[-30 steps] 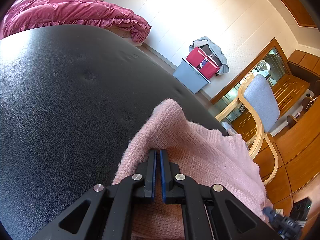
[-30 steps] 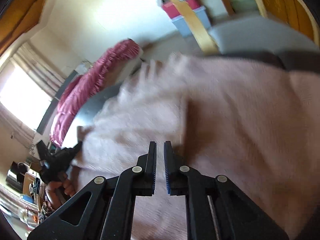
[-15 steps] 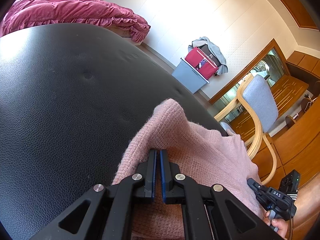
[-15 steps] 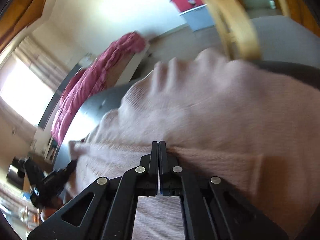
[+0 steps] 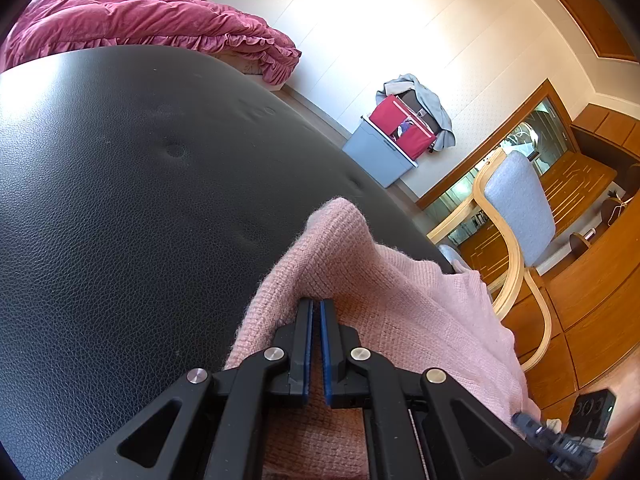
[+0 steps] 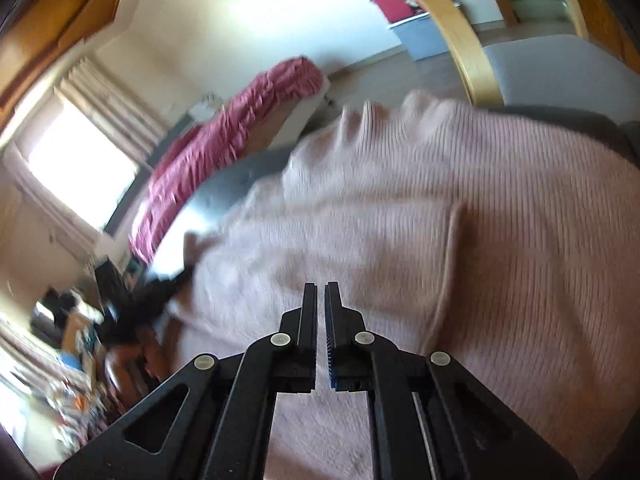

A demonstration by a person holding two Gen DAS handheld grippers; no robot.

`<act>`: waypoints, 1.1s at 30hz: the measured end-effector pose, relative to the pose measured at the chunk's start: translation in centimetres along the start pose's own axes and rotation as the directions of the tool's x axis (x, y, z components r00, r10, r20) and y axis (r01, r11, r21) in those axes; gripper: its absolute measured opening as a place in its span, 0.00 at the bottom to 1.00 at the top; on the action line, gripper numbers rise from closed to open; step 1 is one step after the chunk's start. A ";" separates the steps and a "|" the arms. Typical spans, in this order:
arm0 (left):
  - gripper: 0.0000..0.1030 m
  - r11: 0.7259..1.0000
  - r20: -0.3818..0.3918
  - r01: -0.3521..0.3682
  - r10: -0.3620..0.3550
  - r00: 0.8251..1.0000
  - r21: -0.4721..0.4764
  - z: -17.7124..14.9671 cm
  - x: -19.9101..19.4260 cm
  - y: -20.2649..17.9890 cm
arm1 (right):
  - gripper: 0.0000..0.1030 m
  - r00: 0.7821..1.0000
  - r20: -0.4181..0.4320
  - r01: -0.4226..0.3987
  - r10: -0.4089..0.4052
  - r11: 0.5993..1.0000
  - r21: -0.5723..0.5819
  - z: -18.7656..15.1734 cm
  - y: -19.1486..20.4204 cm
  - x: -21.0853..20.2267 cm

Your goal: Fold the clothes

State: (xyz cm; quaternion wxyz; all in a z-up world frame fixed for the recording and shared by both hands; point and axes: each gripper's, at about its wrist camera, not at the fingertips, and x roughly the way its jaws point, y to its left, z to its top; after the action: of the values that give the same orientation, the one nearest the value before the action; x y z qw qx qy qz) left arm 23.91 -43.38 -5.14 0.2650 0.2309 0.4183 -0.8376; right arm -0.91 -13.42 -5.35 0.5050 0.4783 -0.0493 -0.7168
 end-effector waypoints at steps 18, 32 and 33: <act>0.04 1.000 0.003 0.023 -0.023 1.000 -0.010 0.1 -0.1 0.1 | 0.21 0.988 0.143 0.043 -0.059 0.993 0.111 -3.1 -6.7 -7.9; 0.05 1.000 0.005 0.020 -0.020 1.000 -0.006 0.1 -0.3 -0.1 | 0.34 0.663 0.310 0.478 -0.682 0.704 0.525 -5.4 -19.7 -27.0; 0.06 1.000 0.011 0.022 -0.022 1.000 -0.002 0.0 -0.4 -0.2 | 0.34 0.636 0.288 0.495 -0.715 0.665 0.559 -5.7 -21.0 -28.3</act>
State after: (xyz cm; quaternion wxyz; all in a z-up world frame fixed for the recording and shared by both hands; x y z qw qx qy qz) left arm 24.03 -43.19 -4.74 0.2581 0.2215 0.4201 -0.8413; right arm -10.03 20.98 -2.05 0.0784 0.3680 -0.1627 -0.9121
